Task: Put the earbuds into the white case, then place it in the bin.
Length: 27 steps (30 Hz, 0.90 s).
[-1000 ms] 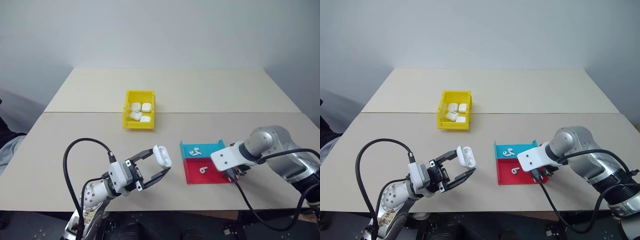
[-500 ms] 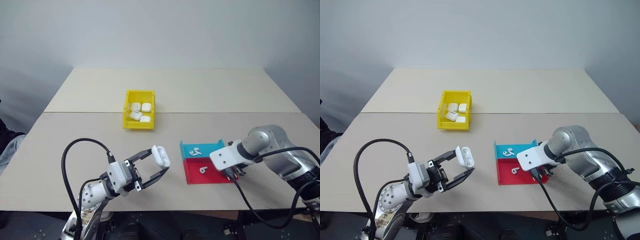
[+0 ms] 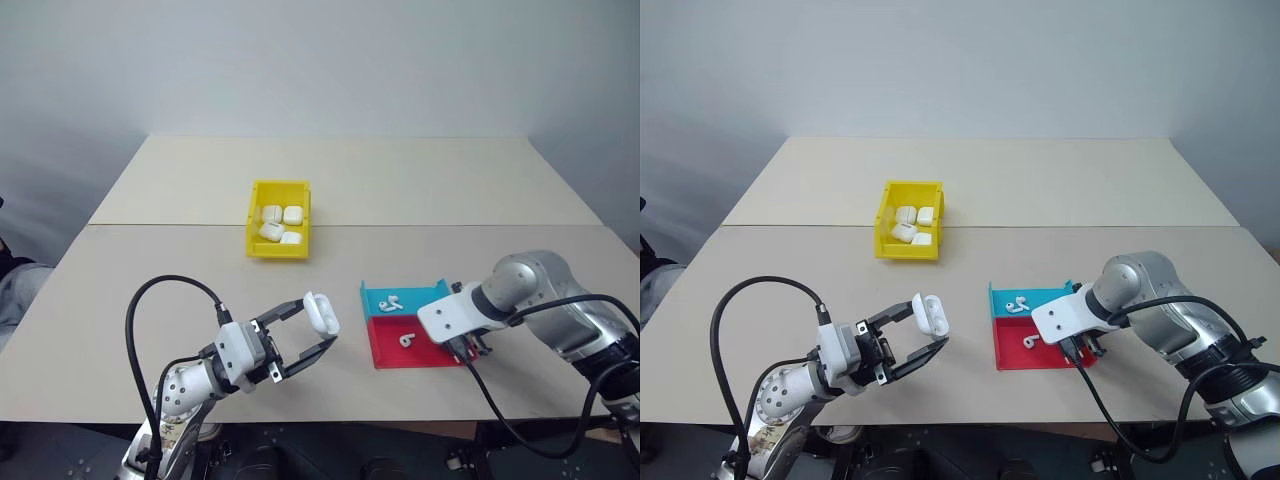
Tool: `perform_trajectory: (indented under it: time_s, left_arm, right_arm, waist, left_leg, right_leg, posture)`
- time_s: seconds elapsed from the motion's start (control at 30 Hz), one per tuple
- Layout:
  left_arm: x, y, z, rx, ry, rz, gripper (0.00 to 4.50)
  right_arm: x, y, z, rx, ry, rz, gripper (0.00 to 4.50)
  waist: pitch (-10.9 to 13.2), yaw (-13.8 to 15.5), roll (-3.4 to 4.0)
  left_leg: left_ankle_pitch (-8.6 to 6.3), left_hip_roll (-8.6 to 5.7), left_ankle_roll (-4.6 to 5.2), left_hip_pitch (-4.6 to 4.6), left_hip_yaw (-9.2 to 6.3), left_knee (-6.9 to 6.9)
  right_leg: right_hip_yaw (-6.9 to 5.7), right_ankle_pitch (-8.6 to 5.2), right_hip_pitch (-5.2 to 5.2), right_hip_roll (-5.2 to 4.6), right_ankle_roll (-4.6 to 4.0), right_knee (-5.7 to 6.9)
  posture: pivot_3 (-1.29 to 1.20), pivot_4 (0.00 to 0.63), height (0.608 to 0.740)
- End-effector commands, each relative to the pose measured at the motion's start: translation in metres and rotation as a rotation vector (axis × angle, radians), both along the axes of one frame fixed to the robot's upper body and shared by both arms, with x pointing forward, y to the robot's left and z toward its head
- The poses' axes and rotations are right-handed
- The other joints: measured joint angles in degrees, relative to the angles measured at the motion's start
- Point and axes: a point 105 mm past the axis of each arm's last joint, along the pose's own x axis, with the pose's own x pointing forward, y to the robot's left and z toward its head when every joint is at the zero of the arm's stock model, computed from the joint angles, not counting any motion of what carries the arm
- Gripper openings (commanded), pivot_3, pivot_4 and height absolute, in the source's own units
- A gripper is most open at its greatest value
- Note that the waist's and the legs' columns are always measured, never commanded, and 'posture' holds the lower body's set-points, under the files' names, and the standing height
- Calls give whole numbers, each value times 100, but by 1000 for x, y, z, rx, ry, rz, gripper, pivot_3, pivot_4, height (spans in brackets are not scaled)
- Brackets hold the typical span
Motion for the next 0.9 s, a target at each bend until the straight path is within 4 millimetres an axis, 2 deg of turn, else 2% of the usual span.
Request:
perform_trajectory:
  time_s: [0.03,0.53,0.6,0.9]
  left_arm:
    - [-4,-1,12,-2,-55,-7,2749]
    - [-4,-2,10,5,-54,-3,2749]
    - [-4,-2,9,17,-50,-2,2749]
    - [-4,-3,10,20,-45,-6,2749]
  right_arm:
    - [4,-3,8,-11,-43,24,1569]
    - [5,-6,4,-24,-42,52,1569]
    - [7,-6,4,-20,-49,46,1196]
    - [11,-10,4,-35,-80,32,1196]
  waist:
    - [0,1,0]
    - [0,0,0]
    - [0,0,0]
    - [0,-1,0]
  left_leg:
    - [0,0,0,0,0,0]
    - [0,0,0,2,0,0]
    - [0,0,0,2,0,0]
    - [0,0,0,12,1,0]
  right_leg:
    - [0,0,0,0,0,0]
    - [0,0,2,0,0,1]
    - [0,0,2,0,0,0]
    - [0,0,9,0,0,2]
  posture:
    - [0,150,740]
    - [0,150,740]
    - [0,150,740]
    - [0,150,740]
